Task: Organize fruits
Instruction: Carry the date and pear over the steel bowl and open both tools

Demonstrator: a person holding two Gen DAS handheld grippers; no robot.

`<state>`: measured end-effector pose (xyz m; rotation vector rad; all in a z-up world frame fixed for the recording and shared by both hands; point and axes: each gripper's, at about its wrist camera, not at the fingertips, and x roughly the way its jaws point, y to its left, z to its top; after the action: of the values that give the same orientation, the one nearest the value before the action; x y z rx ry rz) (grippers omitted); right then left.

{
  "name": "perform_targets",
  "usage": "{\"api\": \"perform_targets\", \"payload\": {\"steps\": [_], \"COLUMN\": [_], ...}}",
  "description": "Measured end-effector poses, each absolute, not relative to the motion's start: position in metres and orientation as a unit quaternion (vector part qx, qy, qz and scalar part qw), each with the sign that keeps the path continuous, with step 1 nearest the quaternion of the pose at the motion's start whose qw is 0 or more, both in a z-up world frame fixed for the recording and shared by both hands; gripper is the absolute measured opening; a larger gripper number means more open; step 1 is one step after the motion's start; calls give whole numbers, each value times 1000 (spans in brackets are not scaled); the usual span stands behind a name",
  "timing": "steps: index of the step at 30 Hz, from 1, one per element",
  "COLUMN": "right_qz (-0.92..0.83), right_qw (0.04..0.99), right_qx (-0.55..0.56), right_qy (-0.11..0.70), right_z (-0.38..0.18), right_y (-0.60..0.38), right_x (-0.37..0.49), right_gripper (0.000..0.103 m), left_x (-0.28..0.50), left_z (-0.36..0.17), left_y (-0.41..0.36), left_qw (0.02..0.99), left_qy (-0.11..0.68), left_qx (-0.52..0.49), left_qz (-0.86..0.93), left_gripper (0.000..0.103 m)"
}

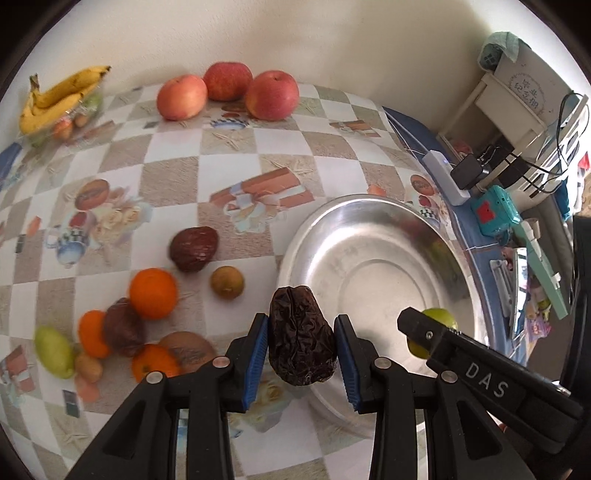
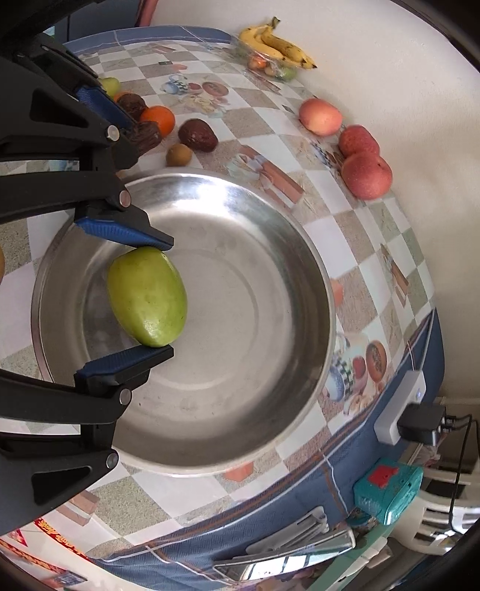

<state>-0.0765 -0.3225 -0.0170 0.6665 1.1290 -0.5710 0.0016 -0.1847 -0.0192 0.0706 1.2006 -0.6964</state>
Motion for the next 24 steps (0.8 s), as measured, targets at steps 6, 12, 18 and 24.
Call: {"api": "perform_targets", "payload": {"steps": [6, 12, 18, 24], "right_qz": [-281, -288, -279, -278], "right_qw": [743, 745, 748, 749], "right_qx": [326, 325, 316, 307], "right_qy": [513, 508, 513, 518], "right_z": [-19, -15, -13, -14], "right_y": [-336, -337, -330, -327], "right_x": [-86, -89, -84, -81], "right_gripper": [54, 54, 54, 61], "left_x": [0, 3, 4, 10], "left_z": [-20, -20, -18, -20], "left_y": [-194, -185, -177, -160], "left_qw": [765, 767, 775, 786], "left_qy": [549, 553, 550, 560], "left_qx": [36, 30, 45, 57], "left_qz": [-335, -324, -306, -256], "left_gripper": [46, 57, 70, 91]}}
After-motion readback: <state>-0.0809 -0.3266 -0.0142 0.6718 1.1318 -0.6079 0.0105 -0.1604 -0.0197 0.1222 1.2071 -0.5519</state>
